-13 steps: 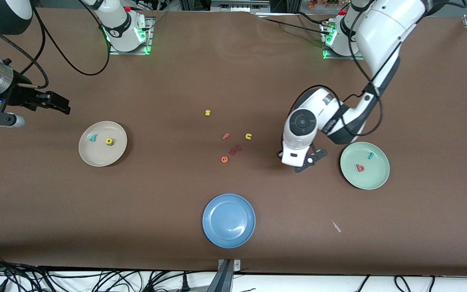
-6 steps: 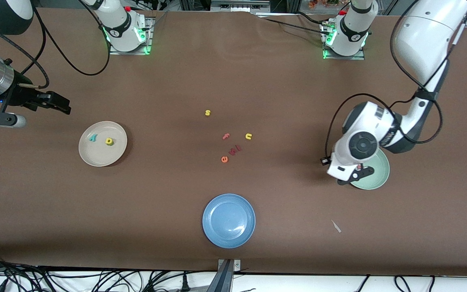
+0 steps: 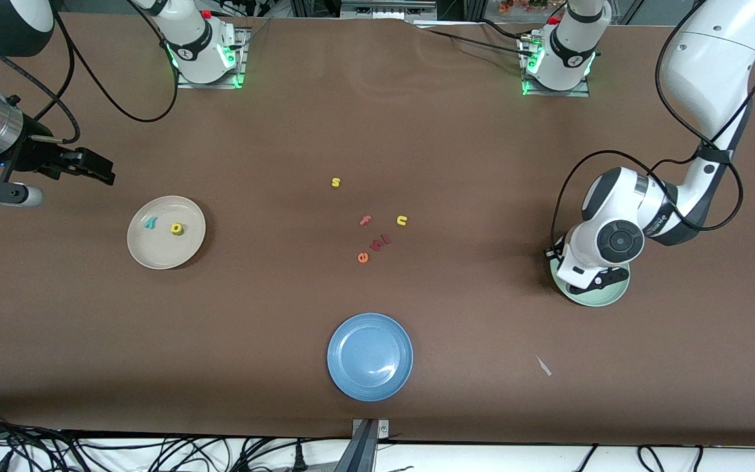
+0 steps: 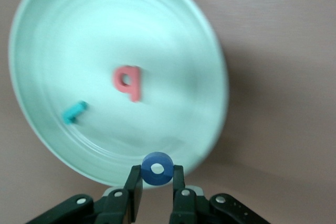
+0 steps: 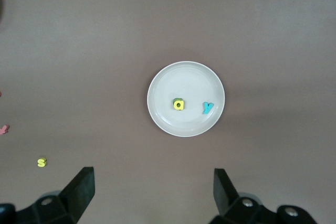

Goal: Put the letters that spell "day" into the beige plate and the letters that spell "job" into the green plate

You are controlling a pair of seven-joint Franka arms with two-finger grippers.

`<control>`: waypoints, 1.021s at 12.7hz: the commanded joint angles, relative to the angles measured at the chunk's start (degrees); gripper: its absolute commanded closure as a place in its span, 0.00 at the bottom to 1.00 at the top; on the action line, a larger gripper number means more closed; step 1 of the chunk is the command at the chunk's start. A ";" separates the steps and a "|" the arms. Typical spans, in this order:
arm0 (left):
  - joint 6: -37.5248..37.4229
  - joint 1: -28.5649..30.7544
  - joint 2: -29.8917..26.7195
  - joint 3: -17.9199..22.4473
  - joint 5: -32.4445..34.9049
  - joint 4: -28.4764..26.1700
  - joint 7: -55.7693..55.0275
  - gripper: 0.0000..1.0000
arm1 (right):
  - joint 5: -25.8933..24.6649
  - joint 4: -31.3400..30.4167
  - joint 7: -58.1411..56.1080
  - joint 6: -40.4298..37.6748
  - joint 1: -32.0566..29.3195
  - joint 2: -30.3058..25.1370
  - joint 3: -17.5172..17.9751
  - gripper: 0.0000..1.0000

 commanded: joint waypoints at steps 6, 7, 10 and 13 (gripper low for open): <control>2.29 4.55 -0.39 -0.69 3.26 -5.11 4.10 0.95 | -0.58 0.83 1.04 -0.11 0.48 0.58 -0.24 0.00; 2.64 4.55 -0.39 -0.69 3.26 -4.93 4.10 0.95 | -0.58 0.83 1.04 -0.11 0.48 0.58 -0.24 0.00; 2.73 4.47 -0.30 -0.78 2.91 -4.23 4.10 0.47 | -0.58 0.92 0.95 -0.20 0.48 0.58 -0.24 0.00; 2.46 4.38 -1.09 -1.39 2.20 -3.17 4.01 0.00 | -0.58 0.92 1.04 -0.11 0.48 0.58 -0.24 0.00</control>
